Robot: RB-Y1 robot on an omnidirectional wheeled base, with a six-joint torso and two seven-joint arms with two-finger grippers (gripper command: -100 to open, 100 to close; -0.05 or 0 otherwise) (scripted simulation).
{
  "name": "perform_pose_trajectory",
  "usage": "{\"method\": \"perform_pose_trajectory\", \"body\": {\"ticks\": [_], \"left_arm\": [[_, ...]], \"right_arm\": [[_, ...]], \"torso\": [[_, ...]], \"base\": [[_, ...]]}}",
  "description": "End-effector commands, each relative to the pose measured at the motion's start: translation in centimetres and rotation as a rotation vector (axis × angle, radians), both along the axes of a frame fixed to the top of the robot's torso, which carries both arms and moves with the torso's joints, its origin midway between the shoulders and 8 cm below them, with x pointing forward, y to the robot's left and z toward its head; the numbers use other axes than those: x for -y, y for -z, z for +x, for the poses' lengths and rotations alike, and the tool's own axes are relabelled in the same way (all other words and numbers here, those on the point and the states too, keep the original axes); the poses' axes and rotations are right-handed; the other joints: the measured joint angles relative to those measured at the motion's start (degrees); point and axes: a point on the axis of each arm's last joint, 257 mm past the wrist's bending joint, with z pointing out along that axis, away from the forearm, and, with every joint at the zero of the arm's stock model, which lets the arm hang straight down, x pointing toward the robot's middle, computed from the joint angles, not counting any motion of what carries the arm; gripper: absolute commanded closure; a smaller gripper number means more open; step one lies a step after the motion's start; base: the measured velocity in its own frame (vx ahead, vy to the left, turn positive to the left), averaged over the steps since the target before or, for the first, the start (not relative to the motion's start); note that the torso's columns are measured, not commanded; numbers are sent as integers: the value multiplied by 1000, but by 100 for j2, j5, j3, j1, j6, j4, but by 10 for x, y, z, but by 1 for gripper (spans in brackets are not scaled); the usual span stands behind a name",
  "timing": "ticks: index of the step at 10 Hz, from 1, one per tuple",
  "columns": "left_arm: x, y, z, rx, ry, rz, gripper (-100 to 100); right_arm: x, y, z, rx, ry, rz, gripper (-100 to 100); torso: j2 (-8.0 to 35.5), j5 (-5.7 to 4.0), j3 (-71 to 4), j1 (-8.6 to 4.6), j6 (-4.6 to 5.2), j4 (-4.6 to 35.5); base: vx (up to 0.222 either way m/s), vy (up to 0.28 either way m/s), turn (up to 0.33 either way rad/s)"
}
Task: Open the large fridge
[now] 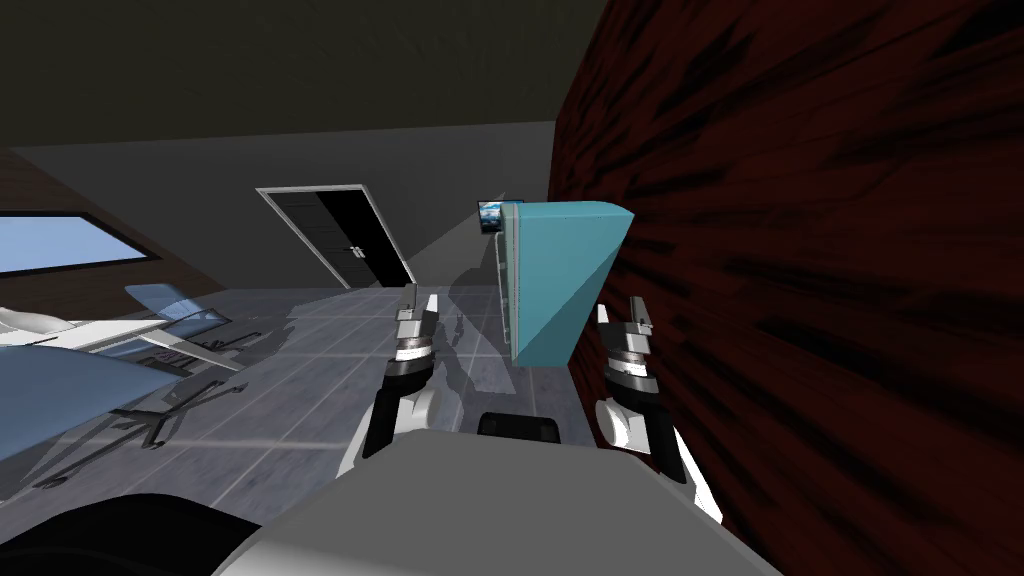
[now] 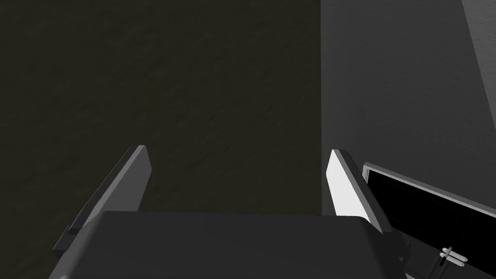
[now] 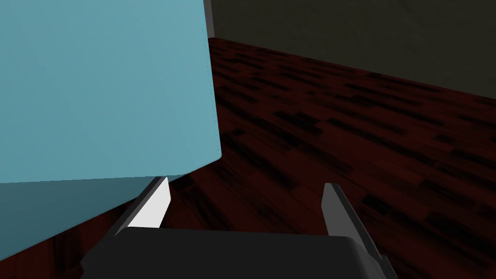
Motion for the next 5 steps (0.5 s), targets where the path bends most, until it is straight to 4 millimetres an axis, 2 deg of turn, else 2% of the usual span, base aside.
{"method": "perform_pose_trajectory", "body": {"ticks": [1,5], "left_arm": [[0,0,0,0,0,0,0],[0,0,0,0,0,0,0]], "right_arm": [[0,0,0,0,0,0,0],[0,0,0,0,0,0,0]], "torso": [[232,0,-467,0,0,235],[1845,0,-3692,0,0,1846]], "base": [[0,0,0],[0,0,0]]}}
